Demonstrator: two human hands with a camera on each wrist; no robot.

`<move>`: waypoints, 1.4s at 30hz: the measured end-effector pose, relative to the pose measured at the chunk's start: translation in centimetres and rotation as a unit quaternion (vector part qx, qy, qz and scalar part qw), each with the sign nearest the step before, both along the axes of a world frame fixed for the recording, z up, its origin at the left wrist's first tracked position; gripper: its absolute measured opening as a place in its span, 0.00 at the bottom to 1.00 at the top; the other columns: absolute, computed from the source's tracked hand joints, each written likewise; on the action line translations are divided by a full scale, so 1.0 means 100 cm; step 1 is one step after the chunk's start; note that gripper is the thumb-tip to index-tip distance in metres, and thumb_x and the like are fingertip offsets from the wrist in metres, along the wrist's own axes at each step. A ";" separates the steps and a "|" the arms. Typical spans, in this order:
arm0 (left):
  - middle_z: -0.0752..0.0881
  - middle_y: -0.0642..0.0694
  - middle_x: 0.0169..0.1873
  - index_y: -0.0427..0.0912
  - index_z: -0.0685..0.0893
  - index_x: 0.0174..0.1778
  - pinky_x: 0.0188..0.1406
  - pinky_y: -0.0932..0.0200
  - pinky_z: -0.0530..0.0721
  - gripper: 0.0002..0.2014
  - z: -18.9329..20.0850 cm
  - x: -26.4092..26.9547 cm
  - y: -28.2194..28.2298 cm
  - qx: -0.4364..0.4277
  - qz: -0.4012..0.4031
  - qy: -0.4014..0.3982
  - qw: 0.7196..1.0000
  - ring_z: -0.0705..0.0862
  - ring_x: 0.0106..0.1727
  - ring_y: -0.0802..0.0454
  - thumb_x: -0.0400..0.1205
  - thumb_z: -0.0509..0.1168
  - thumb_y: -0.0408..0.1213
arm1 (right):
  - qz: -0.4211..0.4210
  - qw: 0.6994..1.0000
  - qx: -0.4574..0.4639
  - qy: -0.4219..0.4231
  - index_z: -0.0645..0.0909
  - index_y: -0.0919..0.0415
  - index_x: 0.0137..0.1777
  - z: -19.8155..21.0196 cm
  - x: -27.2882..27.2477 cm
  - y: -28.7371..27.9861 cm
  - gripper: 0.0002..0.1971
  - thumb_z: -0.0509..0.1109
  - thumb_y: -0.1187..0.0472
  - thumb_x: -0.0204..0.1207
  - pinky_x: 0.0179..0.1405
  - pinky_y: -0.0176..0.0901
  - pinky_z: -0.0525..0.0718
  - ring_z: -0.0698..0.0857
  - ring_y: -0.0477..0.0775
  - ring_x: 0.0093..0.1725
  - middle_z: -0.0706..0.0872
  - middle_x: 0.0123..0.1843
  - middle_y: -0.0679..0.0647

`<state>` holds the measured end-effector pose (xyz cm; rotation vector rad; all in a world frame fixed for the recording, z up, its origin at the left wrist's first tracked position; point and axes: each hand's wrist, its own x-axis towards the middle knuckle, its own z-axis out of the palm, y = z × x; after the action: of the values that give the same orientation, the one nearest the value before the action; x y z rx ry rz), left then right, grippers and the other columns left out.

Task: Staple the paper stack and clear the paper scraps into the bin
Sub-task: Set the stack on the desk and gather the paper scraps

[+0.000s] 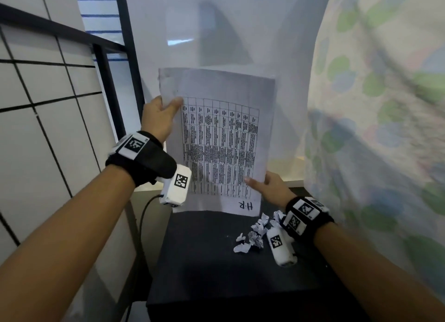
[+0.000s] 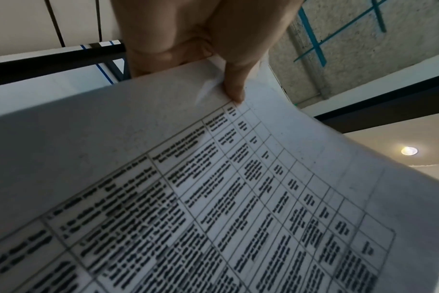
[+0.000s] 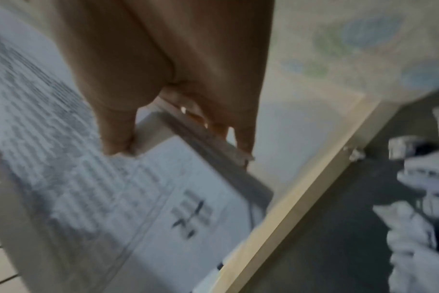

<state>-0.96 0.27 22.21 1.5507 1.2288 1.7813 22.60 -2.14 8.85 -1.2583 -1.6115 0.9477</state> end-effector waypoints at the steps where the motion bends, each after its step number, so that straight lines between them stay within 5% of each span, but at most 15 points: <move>1: 0.86 0.43 0.52 0.34 0.82 0.63 0.64 0.45 0.83 0.17 0.001 -0.003 -0.001 -0.002 0.007 0.000 1.000 0.86 0.56 0.44 0.81 0.66 0.39 | 0.004 1.000 0.001 0.030 0.74 0.63 0.70 0.001 -0.006 -0.006 0.21 0.66 0.55 0.79 0.64 0.46 0.81 0.81 0.50 0.62 0.84 0.65 0.56; 3: 0.85 0.43 0.52 0.33 0.81 0.64 0.63 0.47 0.83 0.18 -0.003 -0.009 0.000 -0.011 0.018 -0.002 1.000 0.85 0.54 0.46 0.82 0.65 0.40 | -0.005 0.997 0.009 0.077 0.76 0.56 0.62 -0.001 -0.012 -0.012 0.11 0.63 0.57 0.82 0.70 0.49 0.78 0.80 0.48 0.62 0.81 0.55 0.45; 7: 0.86 0.45 0.50 0.36 0.80 0.65 0.47 0.53 0.87 0.19 -0.035 -0.019 -0.008 -0.062 -0.011 0.000 0.998 0.86 0.48 0.47 0.82 0.63 0.44 | 0.007 0.992 0.019 0.125 0.80 0.53 0.56 -0.008 -0.013 -0.003 0.07 0.64 0.58 0.80 0.49 0.31 0.82 0.82 0.58 0.67 0.86 0.58 0.53; 9: 0.86 0.51 0.43 0.40 0.79 0.61 0.35 0.63 0.82 0.15 -0.065 -0.019 -0.019 -0.114 -0.040 0.041 0.992 0.85 0.41 0.53 0.83 0.62 0.44 | 0.004 0.988 0.015 0.153 0.79 0.51 0.55 -0.009 -0.011 0.003 0.06 0.65 0.58 0.80 0.58 0.38 0.81 0.82 0.56 0.66 0.86 0.56 0.50; 11: 0.86 0.55 0.43 0.43 0.79 0.61 0.35 0.67 0.80 0.15 -0.099 -0.015 -0.031 -0.159 -0.078 0.056 0.983 0.85 0.43 0.59 0.82 0.63 0.45 | -0.008 0.983 0.004 0.184 0.79 0.57 0.59 -0.006 -0.011 0.008 0.10 0.65 0.58 0.80 0.62 0.40 0.79 0.81 0.54 0.66 0.85 0.56 0.47; 14: 0.86 0.49 0.55 0.41 0.77 0.68 0.43 0.67 0.83 0.20 -0.139 -0.015 -0.037 -0.187 -0.094 0.037 0.977 0.86 0.48 0.60 0.81 0.64 0.43 | -0.025 0.983 -0.017 0.180 0.74 0.66 0.71 -0.008 -0.012 0.011 0.22 0.65 0.57 0.80 0.70 0.48 0.76 0.79 0.55 0.68 0.83 0.64 0.52; 17: 0.84 0.41 0.62 0.37 0.77 0.69 0.53 0.58 0.81 0.19 -0.157 -0.023 -0.034 -0.191 -0.050 0.066 0.978 0.84 0.53 0.50 0.82 0.64 0.38 | -0.033 0.997 -0.030 0.070 0.77 0.63 0.66 -0.017 -0.018 0.007 0.19 0.62 0.53 0.82 0.62 0.54 0.85 0.85 0.61 0.61 0.85 0.64 0.60; 20: 0.84 0.37 0.63 0.34 0.78 0.68 0.57 0.54 0.79 0.19 -0.170 -0.039 -0.036 -0.215 -0.018 0.072 0.974 0.82 0.55 0.48 0.82 0.64 0.36 | 0.069 0.994 -0.041 -0.068 0.71 0.58 0.71 -0.027 -0.024 -0.009 0.20 0.56 0.49 0.83 0.42 0.25 0.84 0.83 0.39 0.49 0.80 0.63 0.49; 22: 0.84 0.35 0.64 0.32 0.78 0.68 0.57 0.53 0.79 0.19 -0.180 -0.052 -0.038 -0.233 0.004 0.050 0.971 0.82 0.55 0.47 0.82 0.65 0.34 | 0.187 0.970 -0.041 -0.149 0.64 0.55 0.78 -0.044 -0.023 -0.018 0.32 0.63 0.42 0.77 0.56 0.26 0.77 0.79 0.37 0.59 0.75 0.71 0.46; 25: 0.83 0.38 0.60 0.32 0.77 0.69 0.55 0.53 0.77 0.19 -0.191 -0.066 -0.044 -0.264 0.015 0.026 0.964 0.80 0.55 0.46 0.82 0.64 0.32 | 0.250 0.856 -0.006 -0.452 0.47 0.47 0.84 -0.080 -0.025 -0.022 0.51 0.68 0.31 0.66 0.82 0.56 0.55 0.57 0.47 0.82 0.54 0.85 0.43; 27: 0.82 0.39 0.57 0.31 0.76 0.70 0.55 0.54 0.75 0.19 -0.201 -0.070 -0.046 -0.284 0.017 0.034 0.958 0.79 0.55 0.47 0.82 0.64 0.31 | 0.234 0.760 0.017 -0.606 0.41 0.50 0.84 -0.102 -0.030 -0.017 0.50 0.60 0.28 0.70 0.80 0.72 0.43 0.44 0.55 0.86 0.43 0.87 0.48; 32: 0.83 0.36 0.60 0.28 0.78 0.67 0.56 0.53 0.76 0.18 -0.235 -0.077 -0.053 -0.350 0.025 0.044 0.935 0.79 0.54 0.46 0.80 0.66 0.29 | 0.243 0.736 0.007 -0.632 0.39 0.43 0.83 -0.122 -0.038 -0.003 0.40 0.44 0.28 0.75 0.80 0.75 0.41 0.41 0.56 0.86 0.42 0.87 0.49; 35: 0.83 0.31 0.62 0.26 0.78 0.65 0.55 0.52 0.77 0.18 -0.250 -0.077 -0.059 -0.381 0.017 0.047 0.923 0.80 0.52 0.44 0.80 0.67 0.28 | 0.193 0.722 -0.003 -0.664 0.41 0.53 0.85 -0.128 -0.027 0.001 0.41 0.44 0.31 0.77 0.81 0.68 0.44 0.45 0.56 0.86 0.43 0.87 0.53; 38: 0.83 0.34 0.57 0.25 0.78 0.64 0.54 0.54 0.76 0.17 -0.256 -0.071 -0.063 -0.395 0.009 0.045 0.917 0.79 0.52 0.45 0.80 0.66 0.26 | 0.141 0.745 -0.057 -0.650 0.40 0.57 0.85 -0.126 -0.006 0.004 0.56 0.33 0.20 0.61 0.83 0.62 0.38 0.44 0.52 0.86 0.41 0.87 0.51; 42: 0.83 0.37 0.53 0.26 0.80 0.64 0.53 0.57 0.74 0.17 -0.259 -0.061 -0.066 -0.399 0.003 0.076 0.914 0.79 0.52 0.47 0.79 0.67 0.27 | 0.108 0.751 -0.093 -0.645 0.39 0.55 0.85 -0.125 0.017 0.013 0.48 0.42 0.25 0.72 0.83 0.63 0.37 0.43 0.51 0.86 0.41 0.87 0.49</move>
<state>-7.01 -6.36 -3.69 1.1865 1.7371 0.9406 24.31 -0.85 -3.64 -2.1187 -2.7857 0.2363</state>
